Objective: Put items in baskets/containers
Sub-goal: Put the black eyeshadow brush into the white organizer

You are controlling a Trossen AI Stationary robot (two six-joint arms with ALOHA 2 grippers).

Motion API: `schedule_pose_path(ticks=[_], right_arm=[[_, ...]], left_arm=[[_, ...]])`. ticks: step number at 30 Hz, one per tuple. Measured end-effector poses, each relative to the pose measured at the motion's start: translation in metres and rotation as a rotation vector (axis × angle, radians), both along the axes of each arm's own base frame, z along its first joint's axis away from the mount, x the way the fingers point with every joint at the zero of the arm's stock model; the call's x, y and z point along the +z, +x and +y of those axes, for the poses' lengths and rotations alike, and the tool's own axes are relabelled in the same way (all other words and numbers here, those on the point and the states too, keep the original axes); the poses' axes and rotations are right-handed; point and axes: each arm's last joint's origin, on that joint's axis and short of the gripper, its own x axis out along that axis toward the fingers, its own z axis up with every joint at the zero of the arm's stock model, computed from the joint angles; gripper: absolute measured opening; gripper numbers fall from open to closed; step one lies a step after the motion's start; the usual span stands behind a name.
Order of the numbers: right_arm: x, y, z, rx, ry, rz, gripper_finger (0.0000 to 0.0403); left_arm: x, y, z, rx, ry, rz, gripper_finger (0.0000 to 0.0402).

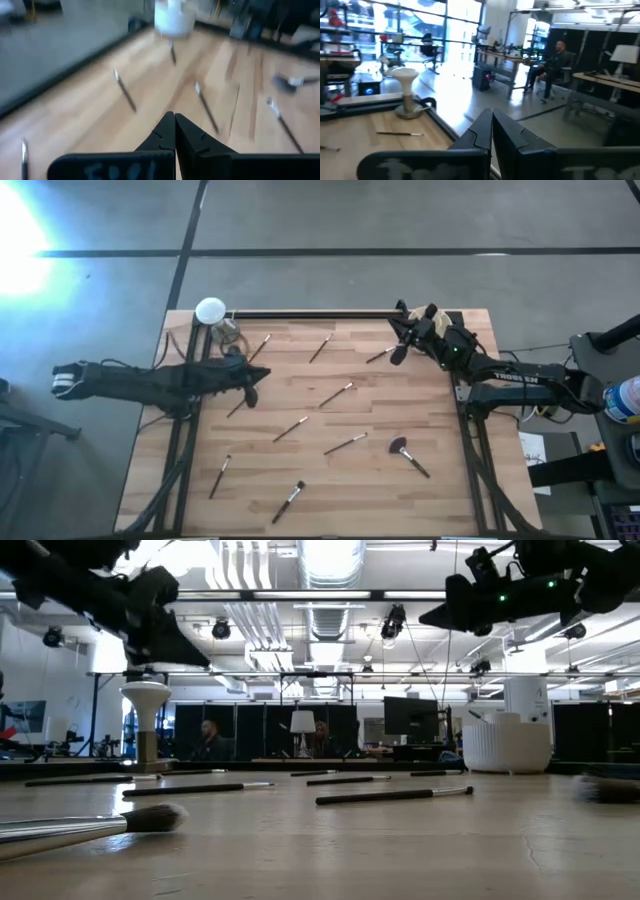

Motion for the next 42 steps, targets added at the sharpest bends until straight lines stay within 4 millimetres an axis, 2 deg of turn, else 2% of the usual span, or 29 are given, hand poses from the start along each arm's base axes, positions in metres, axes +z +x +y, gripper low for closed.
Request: schedule_pose_path(ticks=[5,10,15,21,25,32,37,42], right_arm=[[-0.005,0.003,0.003,0.024,0.017,0.029,0.0008],[-0.010,0.006,0.004,0.033,0.042,0.048,0.0008],[-0.012,0.006,0.004,0.034,0.062,0.058,0.0008],[-0.016,0.007,0.008,0.053,0.079,0.059,0.0008],[-0.022,0.007,0.014,0.080,0.103,0.065,0.0008],[-0.028,0.009,0.025,0.135,0.113,0.083,0.0008],[-0.028,0.012,0.031,0.168,0.111,0.083,0.0008],[-0.028,0.013,0.035,0.188,0.108,0.084,0.0008]], left_arm=[[0.000,0.009,-0.003,0.044,-0.116,0.219,0.0000],[-0.010,0.017,-0.004,0.119,-0.224,0.435,0.0001],[-0.016,0.028,-0.005,0.153,-0.287,0.590,0.0023],[-0.023,0.044,-0.004,0.160,-0.327,0.648,0.0069],[-0.034,0.046,0.003,0.196,-0.336,0.701,0.0085],[-0.055,0.036,0.023,0.283,-0.306,0.784,0.0088],[-0.067,0.032,0.035,0.252,-0.349,0.696,0.0088],[-0.077,0.029,0.038,0.204,-0.394,0.644,0.0088]])
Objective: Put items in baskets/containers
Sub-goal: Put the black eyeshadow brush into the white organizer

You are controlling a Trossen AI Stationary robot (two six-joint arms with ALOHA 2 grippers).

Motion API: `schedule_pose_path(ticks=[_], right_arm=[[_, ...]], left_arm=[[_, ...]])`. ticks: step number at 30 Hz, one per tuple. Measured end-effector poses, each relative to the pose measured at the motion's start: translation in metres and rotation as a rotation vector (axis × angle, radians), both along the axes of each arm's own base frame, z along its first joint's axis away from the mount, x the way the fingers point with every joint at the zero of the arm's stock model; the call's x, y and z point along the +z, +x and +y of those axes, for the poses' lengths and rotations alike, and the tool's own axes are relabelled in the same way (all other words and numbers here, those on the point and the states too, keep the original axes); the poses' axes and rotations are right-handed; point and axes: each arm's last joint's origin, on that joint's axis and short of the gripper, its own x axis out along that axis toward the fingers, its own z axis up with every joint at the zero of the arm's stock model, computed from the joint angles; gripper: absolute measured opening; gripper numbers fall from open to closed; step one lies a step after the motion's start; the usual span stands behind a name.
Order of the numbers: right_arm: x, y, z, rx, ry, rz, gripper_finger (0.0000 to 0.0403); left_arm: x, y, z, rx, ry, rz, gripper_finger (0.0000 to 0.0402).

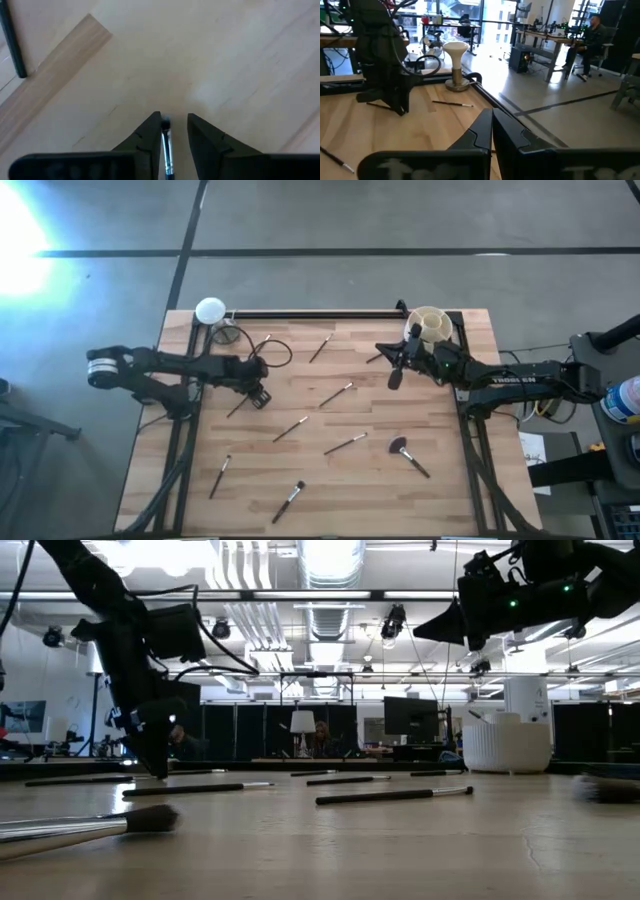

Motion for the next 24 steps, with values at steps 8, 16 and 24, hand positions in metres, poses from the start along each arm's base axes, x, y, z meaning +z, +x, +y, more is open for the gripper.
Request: schedule_pose_path(ticks=[8,16,24], right_arm=[[0.000,0.000,0.000,-0.002,0.001,-0.001,0.0008],[0.000,0.000,0.001,0.000,0.001,-0.001,0.0008],[-0.003,0.001,0.006,0.020,0.020,-0.001,0.0008]], left_arm=[[-0.013,-0.011,-0.003,0.002,-0.002,0.047,0.0056],[-0.020,-0.017,-0.004,0.018,0.049,0.061,0.0005],[0.007,-0.005,0.001,0.036,0.250,-0.203,0.0000]])
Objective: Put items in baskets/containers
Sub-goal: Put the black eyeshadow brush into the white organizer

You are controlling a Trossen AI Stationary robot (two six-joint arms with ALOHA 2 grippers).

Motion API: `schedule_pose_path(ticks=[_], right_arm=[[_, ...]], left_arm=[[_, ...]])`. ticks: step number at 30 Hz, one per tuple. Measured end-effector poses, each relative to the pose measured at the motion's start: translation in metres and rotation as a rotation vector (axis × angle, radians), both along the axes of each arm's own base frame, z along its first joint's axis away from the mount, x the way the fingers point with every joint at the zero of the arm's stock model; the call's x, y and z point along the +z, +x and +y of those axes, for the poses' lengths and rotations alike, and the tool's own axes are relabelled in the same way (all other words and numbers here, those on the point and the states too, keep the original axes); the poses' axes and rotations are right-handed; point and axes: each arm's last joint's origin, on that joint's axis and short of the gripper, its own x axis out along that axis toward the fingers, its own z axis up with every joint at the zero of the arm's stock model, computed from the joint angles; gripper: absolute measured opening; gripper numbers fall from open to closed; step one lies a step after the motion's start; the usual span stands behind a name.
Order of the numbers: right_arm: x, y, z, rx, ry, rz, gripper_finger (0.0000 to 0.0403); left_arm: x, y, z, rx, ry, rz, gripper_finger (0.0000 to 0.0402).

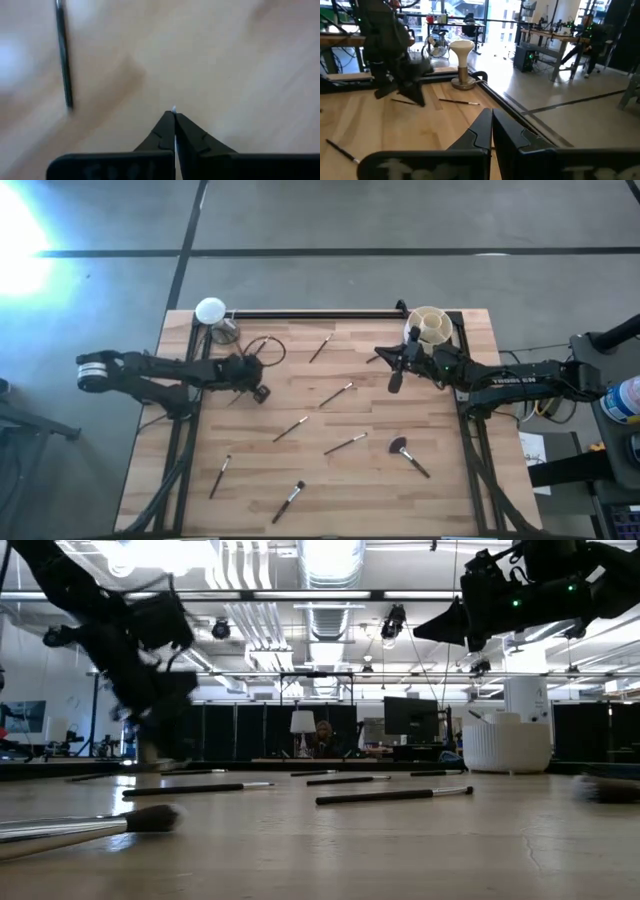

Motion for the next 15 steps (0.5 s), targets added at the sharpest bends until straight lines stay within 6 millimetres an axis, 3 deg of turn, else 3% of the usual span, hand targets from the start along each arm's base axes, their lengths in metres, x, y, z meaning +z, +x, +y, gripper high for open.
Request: schedule_pose_path(ticks=[8,15], right_arm=[[-0.012,0.007,0.002,0.096,0.119,0.035,0.0008],[-0.032,0.029,0.003,0.117,0.208,0.022,0.0008]], left_arm=[[0.040,0.024,0.001,-0.201,0.183,-0.665,0.0000],[0.039,0.027,-0.006,-0.301,0.233,-0.907,0.0000]])
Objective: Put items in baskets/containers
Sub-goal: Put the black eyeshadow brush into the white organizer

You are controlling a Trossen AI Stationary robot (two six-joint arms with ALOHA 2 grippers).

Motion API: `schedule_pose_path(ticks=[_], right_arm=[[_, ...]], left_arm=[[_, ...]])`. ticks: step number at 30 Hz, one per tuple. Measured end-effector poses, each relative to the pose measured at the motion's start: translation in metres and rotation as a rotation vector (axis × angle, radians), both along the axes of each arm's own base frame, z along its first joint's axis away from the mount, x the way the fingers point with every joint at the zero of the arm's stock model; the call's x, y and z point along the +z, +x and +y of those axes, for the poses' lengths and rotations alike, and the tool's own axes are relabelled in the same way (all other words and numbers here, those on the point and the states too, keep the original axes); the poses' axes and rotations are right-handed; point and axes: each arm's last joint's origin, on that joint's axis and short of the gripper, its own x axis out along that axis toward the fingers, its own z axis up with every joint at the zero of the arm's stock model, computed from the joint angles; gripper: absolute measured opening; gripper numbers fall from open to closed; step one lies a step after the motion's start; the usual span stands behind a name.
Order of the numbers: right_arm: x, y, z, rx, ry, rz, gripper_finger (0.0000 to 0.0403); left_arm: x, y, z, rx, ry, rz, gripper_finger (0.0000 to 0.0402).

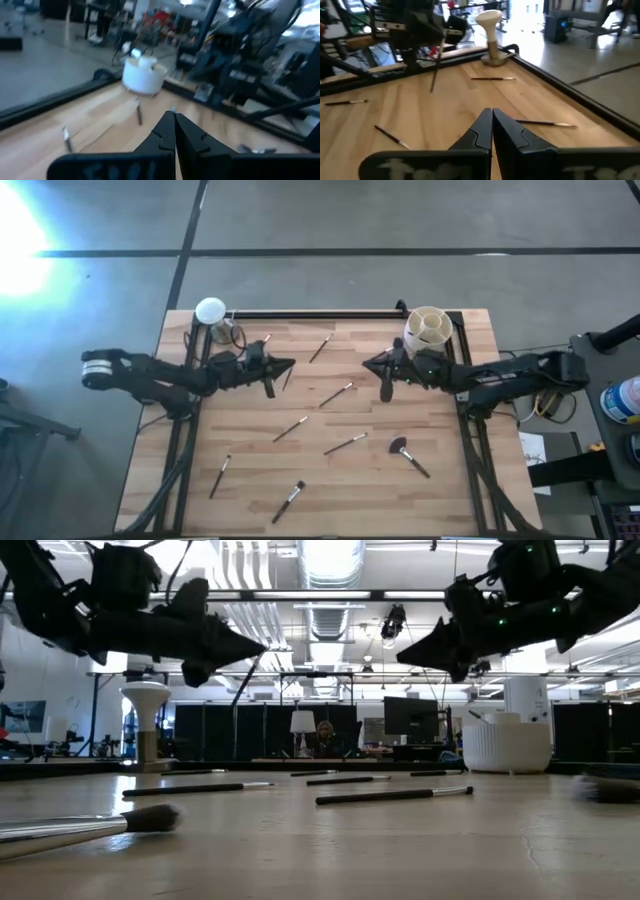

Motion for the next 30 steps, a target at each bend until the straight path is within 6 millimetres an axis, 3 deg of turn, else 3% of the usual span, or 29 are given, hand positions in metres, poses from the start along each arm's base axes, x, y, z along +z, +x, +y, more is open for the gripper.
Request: schedule_pose_path(ticks=[8,16,30], right_arm=[[-0.004,0.033,0.012,0.077,0.018,-0.032,0.0015],[0.011,0.060,0.030,0.153,0.012,-0.070,0.0075],[0.019,0.076,0.036,0.182,-0.013,-0.090,0.0154]], left_arm=[[-0.007,0.010,-0.010,-0.058,0.043,-0.061,0.0000],[0.000,0.027,-0.024,-0.121,0.143,-0.105,0.0000],[0.024,0.073,-0.024,-0.153,0.275,-0.173,0.0000]])
